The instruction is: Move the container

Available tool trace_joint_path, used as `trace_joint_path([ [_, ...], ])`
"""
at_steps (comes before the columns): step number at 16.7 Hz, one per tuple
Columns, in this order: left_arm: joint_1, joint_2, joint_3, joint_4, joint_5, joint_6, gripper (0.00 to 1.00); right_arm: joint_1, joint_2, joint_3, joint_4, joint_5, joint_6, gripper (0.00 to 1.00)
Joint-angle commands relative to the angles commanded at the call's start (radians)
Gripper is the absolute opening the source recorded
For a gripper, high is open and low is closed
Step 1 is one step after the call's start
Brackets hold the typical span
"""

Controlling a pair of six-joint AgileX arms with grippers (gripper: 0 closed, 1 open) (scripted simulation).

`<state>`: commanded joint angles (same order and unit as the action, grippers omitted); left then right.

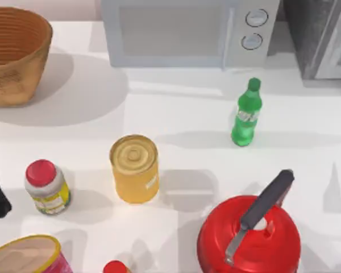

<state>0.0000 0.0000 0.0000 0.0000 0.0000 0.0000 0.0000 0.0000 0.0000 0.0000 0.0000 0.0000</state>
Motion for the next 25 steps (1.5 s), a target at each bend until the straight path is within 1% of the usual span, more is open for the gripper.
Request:
trace_joint_path([
  [1,0.000,0.000,0.000,0.000,0.000,0.000,1.00,-0.001,-0.015,0.040,0.005,0.001,0.000,1.00],
  [3,0.000,0.000,0.000,0.000,0.000,0.000,1.00,-0.001,-0.003,0.051,0.015,-0.009,-0.005,1.00],
  [7,0.000,0.000,0.000,0.000,0.000,0.000,1.00,0.013,0.144,0.155,0.113,-0.107,-0.058,1.00],
  [11,0.000,0.000,0.000,0.000,0.000,0.000,1.00,0.044,0.456,0.307,0.248,-0.252,-0.141,1.00],
  [16,0.000,0.000,0.000,0.000,0.000,0.000,1.00,0.099,1.005,0.466,0.365,-0.407,-0.230,1.00],
  [20,0.000,0.000,0.000,0.000,0.000,0.000,1.00,0.137,1.353,0.544,0.397,-0.474,-0.277,1.00],
  [23,0.000,0.000,0.000,0.000,0.000,0.000,1.00,0.164,1.506,0.577,0.401,-0.500,-0.293,1.00],
  [25,0.000,0.000,0.000,0.000,0.000,0.000,1.00,0.175,1.556,0.586,0.402,-0.509,-0.298,1.00],
])
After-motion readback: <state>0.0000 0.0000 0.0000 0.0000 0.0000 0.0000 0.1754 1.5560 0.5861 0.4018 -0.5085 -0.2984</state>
